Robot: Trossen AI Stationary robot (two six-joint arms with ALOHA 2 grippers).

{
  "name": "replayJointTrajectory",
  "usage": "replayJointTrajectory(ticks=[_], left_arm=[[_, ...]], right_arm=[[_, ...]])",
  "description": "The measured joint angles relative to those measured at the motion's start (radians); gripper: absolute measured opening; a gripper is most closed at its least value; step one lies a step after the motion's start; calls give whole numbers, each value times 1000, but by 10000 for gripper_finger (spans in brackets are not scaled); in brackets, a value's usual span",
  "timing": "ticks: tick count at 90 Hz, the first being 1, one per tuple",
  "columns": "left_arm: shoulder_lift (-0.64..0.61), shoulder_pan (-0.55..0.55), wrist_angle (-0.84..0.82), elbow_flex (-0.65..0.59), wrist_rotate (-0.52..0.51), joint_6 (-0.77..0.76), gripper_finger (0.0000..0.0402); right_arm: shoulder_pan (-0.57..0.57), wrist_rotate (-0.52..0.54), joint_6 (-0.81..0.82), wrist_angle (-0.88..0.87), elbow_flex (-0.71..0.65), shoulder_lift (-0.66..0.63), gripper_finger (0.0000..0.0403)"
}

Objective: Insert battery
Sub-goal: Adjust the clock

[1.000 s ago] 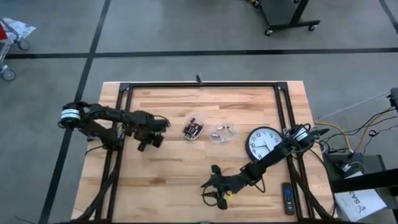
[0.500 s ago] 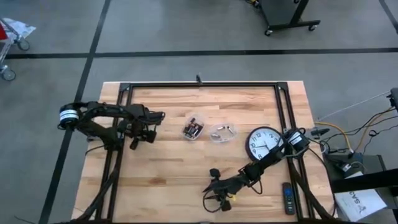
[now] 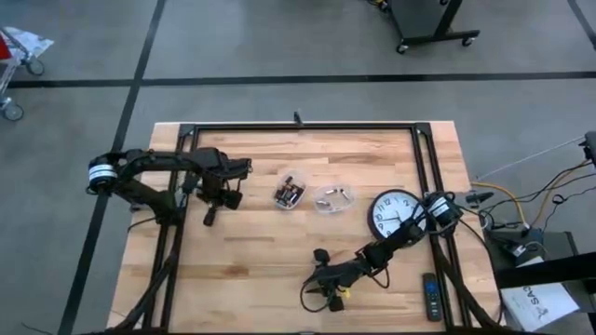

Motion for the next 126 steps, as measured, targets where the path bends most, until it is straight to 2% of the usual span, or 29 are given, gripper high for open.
replayJointTrajectory(ticks=[12, 22, 37, 63, 74, 83, 96, 116, 126], left_arm=[[4, -25, 184, -2, -16, 4, 82], [45, -30, 217, -26, -15, 4, 66], [117, -30, 49, -48, 3, -2, 41], [117, -33, -161, -47, -18, -82, 9], [114, -54, -160, -47, -21, -97, 1], [110, -104, -61, -44, -21, -99, 1], [102, -210, 196, -44, -34, -101, 1], [98, -405, 562, -44, -219, -40, 2], [98, -514, 731, -45, -314, 101, 1]], right_arm=[[-14, -18, 37, 9, -17, 0, 70], [-35, -66, 59, 19, -34, -2, 39], [-54, -105, 58, 20, -57, -6, 3], [-71, -129, 69, 15, -60, -7, 6], [-72, -136, 92, 15, -60, -7, 7], [-72, -136, 89, 15, -61, -7, 7], [-61, -117, 87, 14, -61, -7, 6], [-70, -147, 98, -99, -62, -62, 1], [-73, -70, 94, -184, -67, -122, 0]])
